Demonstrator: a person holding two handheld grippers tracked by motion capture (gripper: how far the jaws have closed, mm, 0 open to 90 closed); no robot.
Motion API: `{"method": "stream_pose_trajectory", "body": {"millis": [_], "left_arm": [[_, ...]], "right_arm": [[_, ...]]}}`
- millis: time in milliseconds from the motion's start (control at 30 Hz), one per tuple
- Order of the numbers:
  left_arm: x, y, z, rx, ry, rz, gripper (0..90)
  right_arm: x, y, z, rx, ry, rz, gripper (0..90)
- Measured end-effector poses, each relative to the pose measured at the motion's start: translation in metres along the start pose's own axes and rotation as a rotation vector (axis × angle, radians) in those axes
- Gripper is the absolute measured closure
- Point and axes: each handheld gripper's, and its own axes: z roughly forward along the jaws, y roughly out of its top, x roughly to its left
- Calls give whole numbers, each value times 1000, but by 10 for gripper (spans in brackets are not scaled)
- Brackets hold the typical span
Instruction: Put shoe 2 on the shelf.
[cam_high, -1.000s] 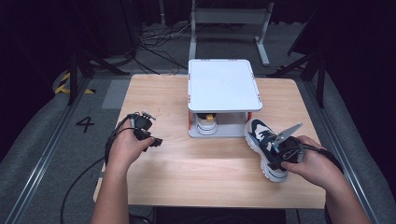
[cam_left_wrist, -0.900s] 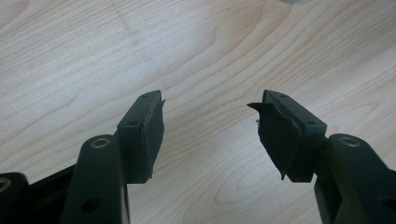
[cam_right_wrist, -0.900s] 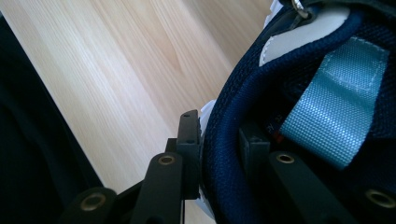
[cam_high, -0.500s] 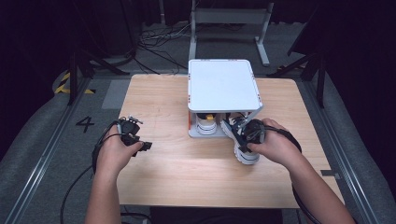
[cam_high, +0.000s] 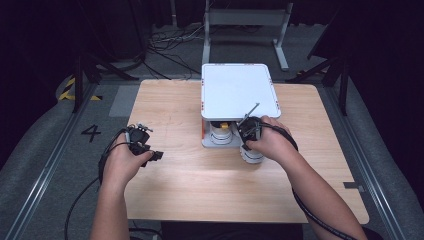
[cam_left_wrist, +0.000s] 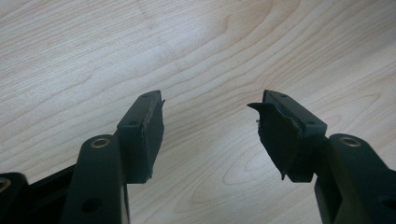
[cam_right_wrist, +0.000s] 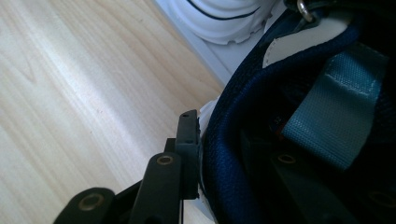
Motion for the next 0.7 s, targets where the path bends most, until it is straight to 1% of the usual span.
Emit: {"method": "stream_pose_trajectory", "body": {"millis": [33,67,100,133,167,200,233,300,333,400,433,500,633,667,700], "left_arm": [[0,0,0,2,-2,4,411],[0,1,0,0,-3,5,411],[0,1,0,2,-6,7,410],[-1,1,0,1,-2,7,411],[0,2,0,3,-2,14,411],[0,2,0,3,-2,14,411],[0,2,1,6,-5,15,412],[0,2,1,6,-11,17,412],[-1,2,1,5,-12,17,412],[-1,3,2,9,-13,16,411],[-1,3,2,9,-13,16,411],[-1,3,2,9,-15,22,411],[-1,5,2,8,-14,22,411],[-2,6,3,7,-16,17,411],[-2,6,4,7,-15,15,411]], "right_arm": [[-1,1,3,-2,5,11,740],[-3,2,6,-2,5,12,736],[-3,3,8,-15,-4,5,727],[-4,4,9,-28,-6,10,725],[-3,4,9,-27,-9,6,718],[-3,5,9,-26,-20,-11,698],[-3,4,9,-37,-34,-31,667],[-3,3,8,-63,-59,-47,578],[-2,3,7,-74,-62,-49,556],[0,3,1,-102,-71,-56,529],[1,2,-3,-125,-88,-61,516],[4,-1,-11,-159,-97,-61,510],[12,-15,-32,-242,-120,-73,503],[15,-23,-43,-279,-124,-61,518],[15,-27,-48,-293,-118,-55,528]]}}
